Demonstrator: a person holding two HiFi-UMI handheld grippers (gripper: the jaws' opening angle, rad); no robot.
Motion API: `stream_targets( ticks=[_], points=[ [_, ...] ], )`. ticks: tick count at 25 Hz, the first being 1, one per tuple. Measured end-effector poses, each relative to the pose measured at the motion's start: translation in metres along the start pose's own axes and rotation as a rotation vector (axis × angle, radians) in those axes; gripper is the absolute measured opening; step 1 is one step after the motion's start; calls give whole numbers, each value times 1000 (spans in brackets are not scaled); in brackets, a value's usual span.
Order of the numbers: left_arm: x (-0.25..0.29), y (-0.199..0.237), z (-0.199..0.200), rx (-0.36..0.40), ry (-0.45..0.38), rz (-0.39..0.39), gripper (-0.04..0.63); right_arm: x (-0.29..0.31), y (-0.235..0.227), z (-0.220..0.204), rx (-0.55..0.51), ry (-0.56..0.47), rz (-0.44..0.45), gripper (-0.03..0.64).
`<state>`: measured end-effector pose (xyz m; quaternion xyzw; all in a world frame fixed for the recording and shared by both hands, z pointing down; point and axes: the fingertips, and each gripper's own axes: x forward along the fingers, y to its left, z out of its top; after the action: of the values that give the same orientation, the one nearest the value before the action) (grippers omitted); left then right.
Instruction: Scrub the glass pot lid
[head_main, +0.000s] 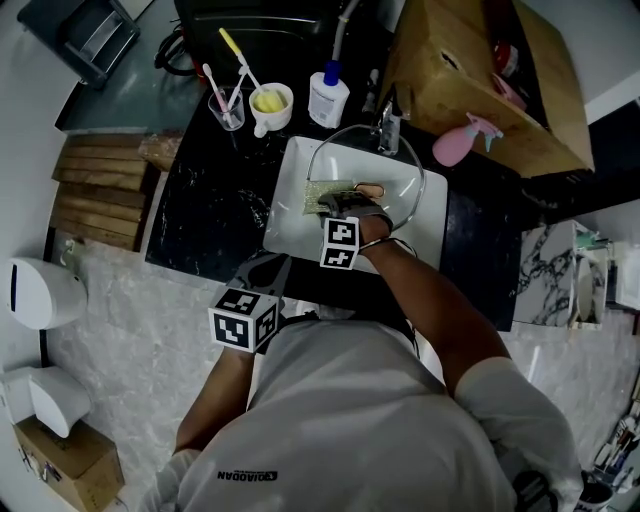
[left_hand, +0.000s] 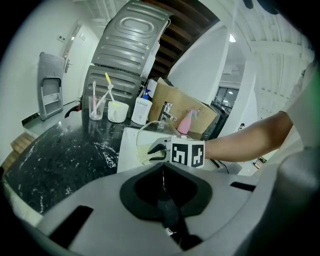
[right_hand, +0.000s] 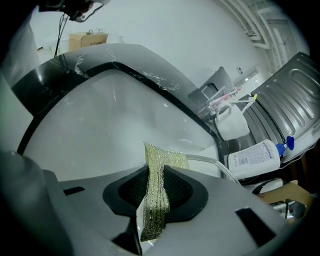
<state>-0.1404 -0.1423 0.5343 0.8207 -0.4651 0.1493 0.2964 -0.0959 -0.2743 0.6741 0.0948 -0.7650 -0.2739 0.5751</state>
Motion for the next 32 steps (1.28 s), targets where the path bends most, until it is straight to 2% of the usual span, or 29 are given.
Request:
stream_targets(
  ticks=[11, 26, 32],
  points=[
    [4, -12, 1, 23, 6, -23, 15, -7, 39, -11, -70, -39, 114, 109],
    [19, -32, 6, 59, 25, -70, 15, -18, 65, -44, -178, -13, 181, 109],
    [26, -37, 8, 71, 36, -89, 15, -26, 76, -62, -189, -5, 215, 109]
  ],
)
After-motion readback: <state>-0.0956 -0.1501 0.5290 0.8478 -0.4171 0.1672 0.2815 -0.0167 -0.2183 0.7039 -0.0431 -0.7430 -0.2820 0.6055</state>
